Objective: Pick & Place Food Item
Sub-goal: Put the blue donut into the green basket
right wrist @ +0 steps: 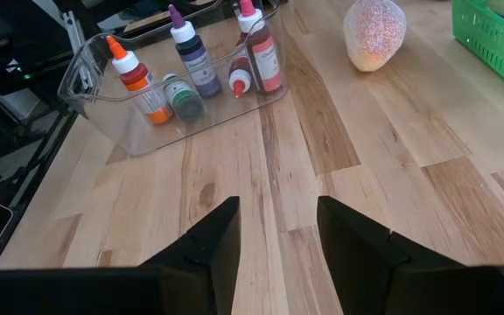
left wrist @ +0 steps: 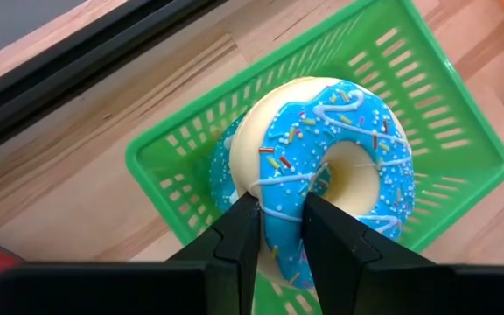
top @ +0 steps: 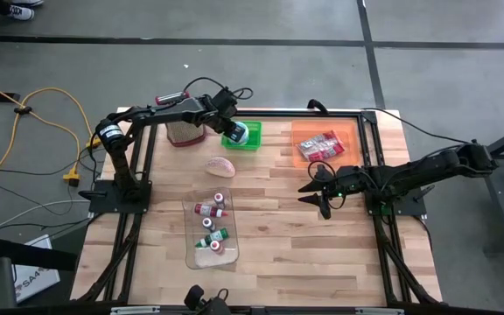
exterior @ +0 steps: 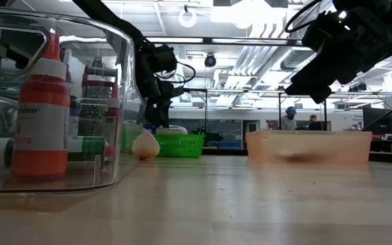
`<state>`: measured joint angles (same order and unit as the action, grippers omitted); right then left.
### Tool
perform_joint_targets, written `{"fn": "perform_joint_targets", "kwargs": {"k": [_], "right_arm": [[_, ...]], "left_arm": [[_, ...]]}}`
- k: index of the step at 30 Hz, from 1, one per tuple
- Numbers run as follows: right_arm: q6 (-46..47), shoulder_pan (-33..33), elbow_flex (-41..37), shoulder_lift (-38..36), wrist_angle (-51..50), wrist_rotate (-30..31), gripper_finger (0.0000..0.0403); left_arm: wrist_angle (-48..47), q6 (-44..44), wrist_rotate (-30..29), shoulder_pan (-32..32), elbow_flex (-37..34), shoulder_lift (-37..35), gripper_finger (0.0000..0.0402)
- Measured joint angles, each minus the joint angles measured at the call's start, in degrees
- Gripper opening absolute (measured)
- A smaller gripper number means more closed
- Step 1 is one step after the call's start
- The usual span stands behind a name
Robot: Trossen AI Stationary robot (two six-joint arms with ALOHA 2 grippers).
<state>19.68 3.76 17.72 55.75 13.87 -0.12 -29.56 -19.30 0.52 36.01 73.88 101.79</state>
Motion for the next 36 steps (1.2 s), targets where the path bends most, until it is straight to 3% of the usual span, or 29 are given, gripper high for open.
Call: {"fn": "perform_joint_targets", "kwargs": {"k": [21,30,36], "right_arm": [[0.0,0.0,0.0,0.0,0.0,0.0,0.0142],[0.0,0.0,0.0,0.0,0.0,0.0,0.0142],[0.0,0.0,0.0,0.0,0.0,0.0,0.0142]], "left_arm": [[-0.3,0.4,-0.4,0.0,0.0,0.0,0.0078],[-0.3,0.4,-0.4,0.0,0.0,0.0,0.0126],[-0.2,0.6,-0.4,0.0,0.0,0.0,0.0134]]}}
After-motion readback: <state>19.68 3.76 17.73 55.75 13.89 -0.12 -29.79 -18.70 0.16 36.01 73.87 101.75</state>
